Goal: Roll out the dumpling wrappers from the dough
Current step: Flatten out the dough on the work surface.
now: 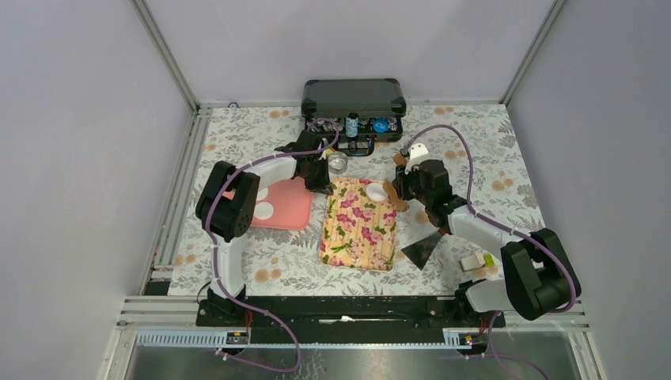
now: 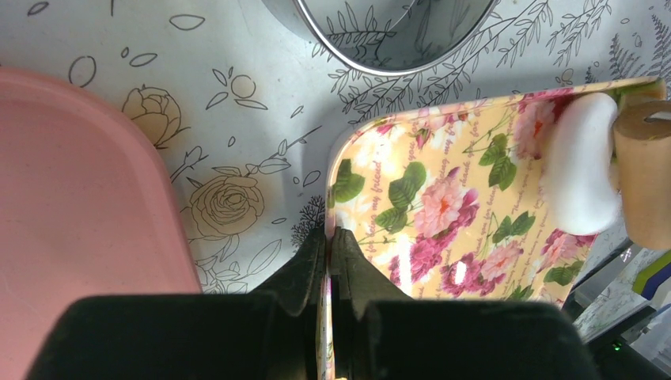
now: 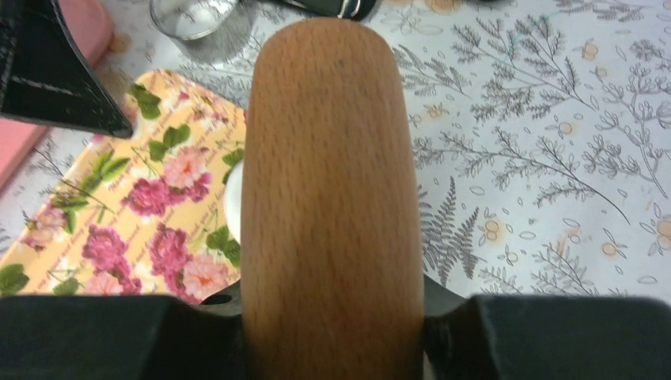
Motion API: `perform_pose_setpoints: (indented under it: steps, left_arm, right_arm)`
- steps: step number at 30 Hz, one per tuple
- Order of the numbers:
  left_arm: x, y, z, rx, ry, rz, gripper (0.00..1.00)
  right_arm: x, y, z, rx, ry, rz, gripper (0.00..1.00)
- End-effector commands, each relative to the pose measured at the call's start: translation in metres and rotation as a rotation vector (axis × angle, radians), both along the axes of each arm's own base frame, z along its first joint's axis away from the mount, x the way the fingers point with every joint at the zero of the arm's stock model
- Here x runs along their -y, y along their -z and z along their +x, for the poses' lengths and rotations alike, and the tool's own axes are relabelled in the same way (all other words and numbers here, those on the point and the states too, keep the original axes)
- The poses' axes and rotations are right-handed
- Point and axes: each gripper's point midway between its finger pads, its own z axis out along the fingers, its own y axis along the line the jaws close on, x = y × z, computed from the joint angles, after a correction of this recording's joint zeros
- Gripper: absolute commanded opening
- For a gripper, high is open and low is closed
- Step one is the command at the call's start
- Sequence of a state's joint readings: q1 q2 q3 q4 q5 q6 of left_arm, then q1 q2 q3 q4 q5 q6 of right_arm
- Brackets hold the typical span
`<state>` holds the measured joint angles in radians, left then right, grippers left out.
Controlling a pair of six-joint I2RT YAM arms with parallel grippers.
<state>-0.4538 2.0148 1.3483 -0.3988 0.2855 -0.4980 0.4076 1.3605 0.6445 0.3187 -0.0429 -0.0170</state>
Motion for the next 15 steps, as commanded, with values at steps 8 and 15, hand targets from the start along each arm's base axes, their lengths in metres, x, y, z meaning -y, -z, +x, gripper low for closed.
perform_pose_setpoints:
  steps: [8,15]
  left_arm:
    - [0.000,-0.011,-0.005,-0.009,0.002,-0.016,0.00]
    - [0.000,-0.009,-0.005,-0.011,0.003,-0.014,0.00]
  right_arm:
    - [-0.012,-0.032,0.017,0.131,0.048,0.146,0.00]
    - [-0.022,-0.063,0.022,0.147,0.049,0.234,0.00]
